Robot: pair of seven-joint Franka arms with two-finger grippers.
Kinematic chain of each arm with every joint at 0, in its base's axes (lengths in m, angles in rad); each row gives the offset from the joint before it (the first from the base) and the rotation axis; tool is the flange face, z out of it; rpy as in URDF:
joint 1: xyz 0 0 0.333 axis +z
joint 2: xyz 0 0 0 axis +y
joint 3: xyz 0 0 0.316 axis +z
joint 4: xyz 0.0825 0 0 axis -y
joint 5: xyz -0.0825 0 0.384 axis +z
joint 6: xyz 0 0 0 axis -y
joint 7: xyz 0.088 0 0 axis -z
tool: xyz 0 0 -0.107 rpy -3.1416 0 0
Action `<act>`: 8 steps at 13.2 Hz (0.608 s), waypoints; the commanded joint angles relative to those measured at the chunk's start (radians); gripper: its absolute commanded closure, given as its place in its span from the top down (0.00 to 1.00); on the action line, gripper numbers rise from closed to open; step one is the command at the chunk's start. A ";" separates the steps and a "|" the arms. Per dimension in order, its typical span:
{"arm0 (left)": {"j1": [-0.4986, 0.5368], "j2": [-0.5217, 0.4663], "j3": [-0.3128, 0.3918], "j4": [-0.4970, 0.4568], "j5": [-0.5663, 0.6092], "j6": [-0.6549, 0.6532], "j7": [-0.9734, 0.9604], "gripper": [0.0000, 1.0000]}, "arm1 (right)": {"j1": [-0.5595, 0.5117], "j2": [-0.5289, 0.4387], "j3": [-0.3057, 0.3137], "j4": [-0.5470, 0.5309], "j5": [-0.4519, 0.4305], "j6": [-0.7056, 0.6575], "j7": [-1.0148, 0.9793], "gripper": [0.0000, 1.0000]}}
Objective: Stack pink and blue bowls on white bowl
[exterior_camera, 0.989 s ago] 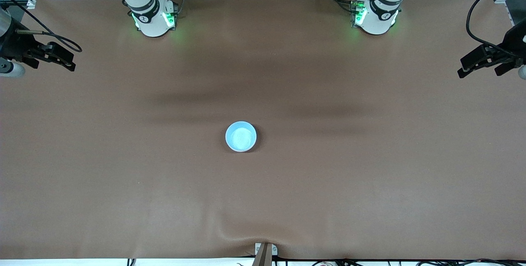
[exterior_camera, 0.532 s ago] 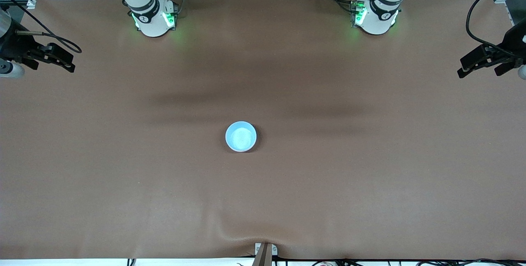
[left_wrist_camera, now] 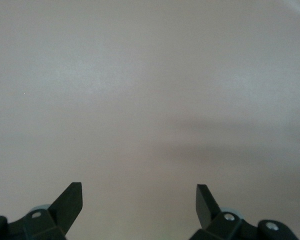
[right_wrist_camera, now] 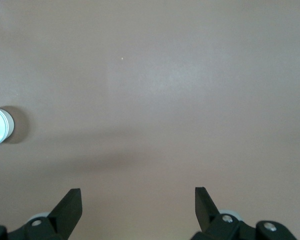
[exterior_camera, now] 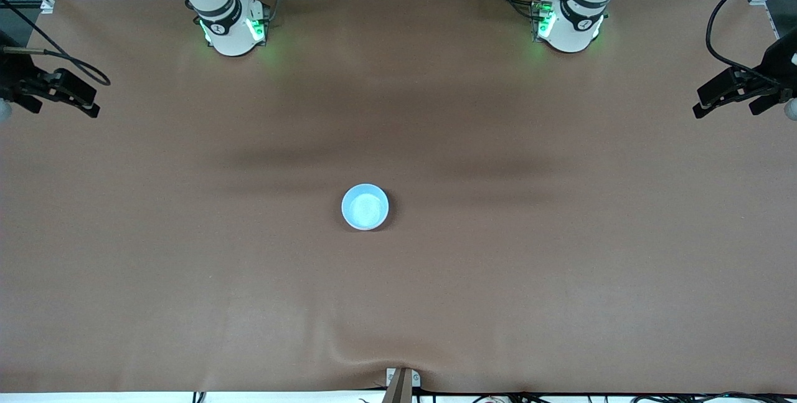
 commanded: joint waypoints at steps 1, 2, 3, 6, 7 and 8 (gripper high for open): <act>0.013 0.003 -0.005 0.016 -0.019 -0.012 0.037 1.00 | -0.010 0.041 0.008 0.060 -0.015 -0.046 -0.034 1.00; 0.013 0.003 -0.005 0.016 -0.019 -0.011 0.039 1.00 | -0.010 0.041 0.008 0.060 -0.014 -0.052 -0.035 1.00; 0.015 0.004 -0.005 0.017 -0.019 -0.011 0.039 1.00 | -0.010 0.041 0.008 0.062 -0.015 -0.053 -0.036 1.00; 0.013 0.006 -0.005 0.016 -0.019 -0.011 0.039 1.00 | -0.010 0.041 0.008 0.063 -0.017 -0.049 -0.025 1.00; 0.015 0.006 -0.005 0.017 -0.019 -0.011 0.040 1.00 | -0.013 0.041 0.008 0.063 -0.012 -0.049 -0.022 1.00; 0.013 0.006 -0.005 0.017 -0.019 -0.011 0.040 1.00 | -0.013 0.041 0.008 0.063 -0.012 -0.046 -0.025 1.00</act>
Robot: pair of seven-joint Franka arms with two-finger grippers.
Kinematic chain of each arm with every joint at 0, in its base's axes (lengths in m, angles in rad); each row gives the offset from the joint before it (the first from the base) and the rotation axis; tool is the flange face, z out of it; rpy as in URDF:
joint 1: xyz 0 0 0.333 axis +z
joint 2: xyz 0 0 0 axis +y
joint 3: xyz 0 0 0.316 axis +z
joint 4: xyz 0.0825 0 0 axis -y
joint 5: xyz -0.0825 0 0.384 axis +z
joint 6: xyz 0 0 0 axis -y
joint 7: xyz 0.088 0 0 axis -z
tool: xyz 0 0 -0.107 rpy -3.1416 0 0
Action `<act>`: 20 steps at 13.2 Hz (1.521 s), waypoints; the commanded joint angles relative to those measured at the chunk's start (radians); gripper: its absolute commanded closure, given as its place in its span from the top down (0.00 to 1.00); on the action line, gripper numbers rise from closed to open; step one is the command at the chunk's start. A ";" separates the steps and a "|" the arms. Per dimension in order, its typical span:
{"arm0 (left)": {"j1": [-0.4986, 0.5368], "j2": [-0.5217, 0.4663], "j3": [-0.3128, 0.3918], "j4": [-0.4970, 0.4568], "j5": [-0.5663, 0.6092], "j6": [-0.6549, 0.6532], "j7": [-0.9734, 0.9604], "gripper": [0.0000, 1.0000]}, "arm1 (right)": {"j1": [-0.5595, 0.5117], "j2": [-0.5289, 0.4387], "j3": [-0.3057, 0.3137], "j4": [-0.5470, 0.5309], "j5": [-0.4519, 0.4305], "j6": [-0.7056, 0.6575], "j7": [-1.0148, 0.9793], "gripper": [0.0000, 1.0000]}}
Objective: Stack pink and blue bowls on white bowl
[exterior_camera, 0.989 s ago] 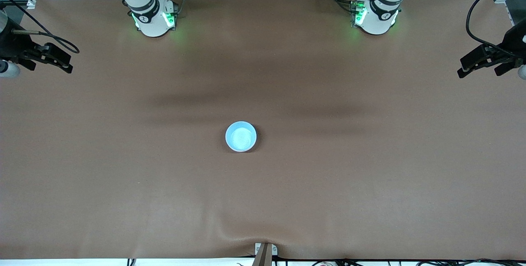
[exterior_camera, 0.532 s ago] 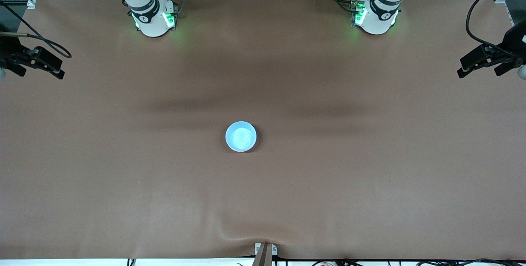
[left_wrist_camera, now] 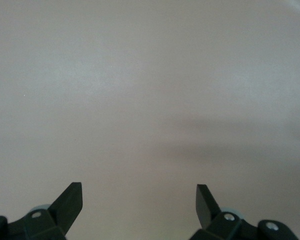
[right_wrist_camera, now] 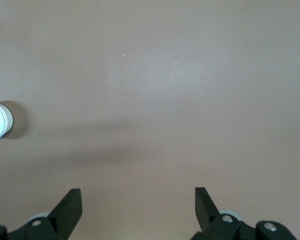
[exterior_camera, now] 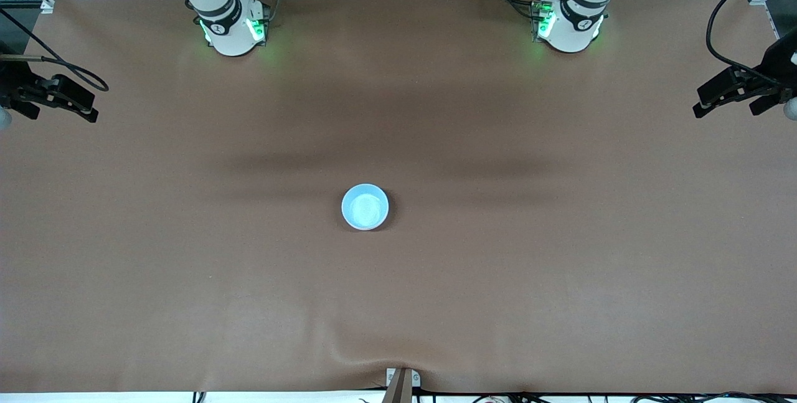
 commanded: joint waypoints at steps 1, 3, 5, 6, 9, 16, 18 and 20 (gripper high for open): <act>0.013 0.006 -0.005 0.016 -0.019 -0.011 0.027 1.00 | -0.012 0.013 0.008 0.027 -0.012 -0.012 -0.005 1.00; 0.013 0.004 -0.005 0.014 -0.019 -0.011 0.027 1.00 | -0.007 0.011 0.008 0.027 -0.012 -0.013 -0.001 1.00; 0.014 0.004 -0.004 0.013 -0.019 -0.011 0.027 1.00 | -0.012 0.011 0.008 0.027 -0.011 -0.013 -0.001 1.00; 0.014 0.004 -0.004 0.013 -0.019 -0.012 0.027 1.00 | -0.010 0.011 0.008 0.026 -0.011 -0.013 -0.001 1.00; 0.014 0.003 -0.004 0.017 -0.019 -0.011 0.027 1.00 | -0.007 0.011 0.008 0.026 -0.011 -0.013 0.001 1.00; -0.004 -0.004 -0.029 0.059 -0.005 -0.081 0.018 1.00 | -0.012 0.011 0.008 0.024 0.005 -0.018 0.001 1.00; -0.003 -0.002 -0.065 0.060 -0.004 -0.093 0.018 1.00 | -0.036 0.011 0.005 0.023 0.038 -0.019 -0.001 1.00; -0.003 -0.004 -0.071 0.060 -0.002 -0.110 0.018 1.00 | -0.047 0.011 0.005 0.020 0.064 -0.021 -0.008 1.00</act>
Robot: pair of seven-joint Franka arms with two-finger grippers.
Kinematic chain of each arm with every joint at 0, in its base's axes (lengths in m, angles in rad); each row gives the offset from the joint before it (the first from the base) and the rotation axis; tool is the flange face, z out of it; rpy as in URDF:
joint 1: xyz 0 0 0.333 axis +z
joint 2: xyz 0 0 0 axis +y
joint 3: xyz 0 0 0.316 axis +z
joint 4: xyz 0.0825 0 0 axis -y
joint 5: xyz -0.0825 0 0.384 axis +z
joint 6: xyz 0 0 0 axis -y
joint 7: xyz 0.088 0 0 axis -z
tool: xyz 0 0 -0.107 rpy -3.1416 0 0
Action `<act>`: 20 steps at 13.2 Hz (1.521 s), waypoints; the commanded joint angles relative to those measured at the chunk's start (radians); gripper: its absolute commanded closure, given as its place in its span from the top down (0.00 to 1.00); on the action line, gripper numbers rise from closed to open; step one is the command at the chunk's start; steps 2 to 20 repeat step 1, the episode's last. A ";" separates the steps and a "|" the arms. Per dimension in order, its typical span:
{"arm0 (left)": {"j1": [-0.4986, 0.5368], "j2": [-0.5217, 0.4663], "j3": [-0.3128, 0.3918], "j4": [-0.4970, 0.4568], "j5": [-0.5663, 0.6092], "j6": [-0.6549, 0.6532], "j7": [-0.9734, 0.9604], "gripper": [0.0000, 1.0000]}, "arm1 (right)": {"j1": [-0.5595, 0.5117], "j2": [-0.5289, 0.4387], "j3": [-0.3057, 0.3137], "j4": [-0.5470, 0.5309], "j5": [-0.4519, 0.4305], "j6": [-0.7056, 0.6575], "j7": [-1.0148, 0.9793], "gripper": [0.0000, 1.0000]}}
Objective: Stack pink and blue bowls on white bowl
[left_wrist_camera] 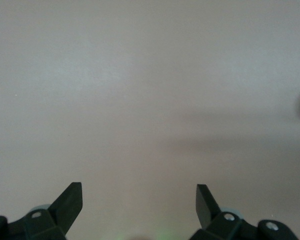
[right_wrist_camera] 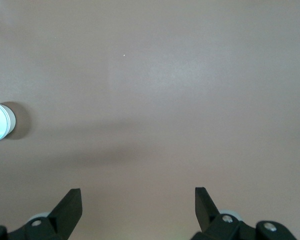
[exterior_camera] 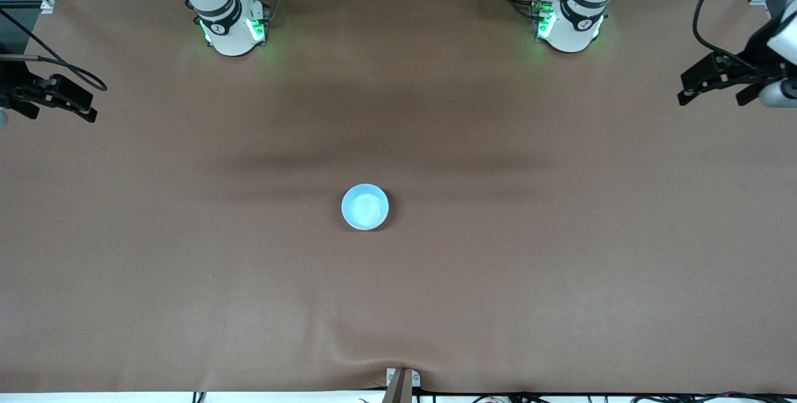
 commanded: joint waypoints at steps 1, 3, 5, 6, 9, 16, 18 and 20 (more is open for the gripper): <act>0.006 -0.003 -0.008 0.016 0.001 -0.037 0.018 1.00 | -0.031 0.010 0.012 0.018 0.037 -0.014 -0.011 1.00; 0.006 -0.003 -0.008 0.016 0.001 -0.037 0.018 1.00 | -0.031 0.010 0.012 0.018 0.037 -0.014 -0.011 1.00; 0.006 -0.003 -0.008 0.016 0.001 -0.037 0.018 1.00 | -0.031 0.010 0.012 0.018 0.037 -0.014 -0.011 1.00; 0.006 -0.003 -0.008 0.016 0.001 -0.037 0.018 1.00 | -0.031 0.010 0.012 0.018 0.037 -0.014 -0.011 1.00; 0.006 -0.003 -0.008 0.016 0.001 -0.037 0.018 1.00 | -0.031 0.010 0.012 0.018 0.037 -0.014 -0.011 1.00; 0.006 -0.003 -0.008 0.016 0.001 -0.037 0.018 1.00 | -0.031 0.010 0.012 0.018 0.037 -0.014 -0.011 1.00; 0.006 -0.003 -0.008 0.016 0.001 -0.037 0.018 1.00 | -0.031 0.010 0.012 0.018 0.037 -0.014 -0.011 1.00; 0.006 -0.003 -0.008 0.016 0.001 -0.037 0.018 1.00 | -0.031 0.010 0.012 0.018 0.037 -0.014 -0.011 1.00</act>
